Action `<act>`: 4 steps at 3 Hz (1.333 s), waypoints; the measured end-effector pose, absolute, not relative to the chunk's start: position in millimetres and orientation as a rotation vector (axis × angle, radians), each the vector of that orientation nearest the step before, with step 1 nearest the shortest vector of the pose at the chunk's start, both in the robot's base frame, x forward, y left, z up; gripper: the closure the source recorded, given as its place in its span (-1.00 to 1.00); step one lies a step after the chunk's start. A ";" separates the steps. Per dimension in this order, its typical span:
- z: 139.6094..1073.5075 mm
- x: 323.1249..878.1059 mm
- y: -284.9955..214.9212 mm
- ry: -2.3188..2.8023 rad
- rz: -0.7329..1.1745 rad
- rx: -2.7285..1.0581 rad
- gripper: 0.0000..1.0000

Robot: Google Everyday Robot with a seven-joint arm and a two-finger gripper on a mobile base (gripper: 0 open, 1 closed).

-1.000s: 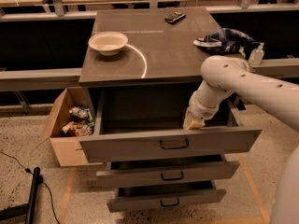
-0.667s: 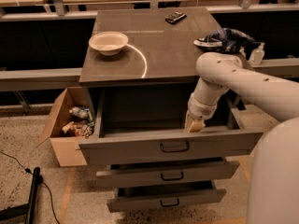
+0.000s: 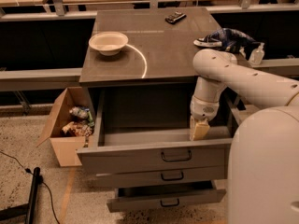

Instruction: Open top drawer

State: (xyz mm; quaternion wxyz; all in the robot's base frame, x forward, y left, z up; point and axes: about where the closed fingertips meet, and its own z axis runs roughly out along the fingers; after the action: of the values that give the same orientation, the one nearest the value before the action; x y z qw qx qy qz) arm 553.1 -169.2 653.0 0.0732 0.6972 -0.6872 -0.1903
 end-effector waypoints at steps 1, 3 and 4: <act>661.8 537.5 -173.5 -2.053 -0.601 2.033 1.00; 676.8 501.7 -187.4 -2.095 -0.644 1.911 1.00; 680.8 479.7 -188.5 -2.098 -0.667 1.868 1.00</act>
Offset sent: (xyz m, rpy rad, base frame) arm -0.0660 -0.0222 0.0391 -0.0507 0.1745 -0.0718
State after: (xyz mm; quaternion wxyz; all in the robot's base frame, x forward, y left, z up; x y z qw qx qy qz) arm 479.7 -188.5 680.8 0.1267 0.6418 -0.7208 -0.2291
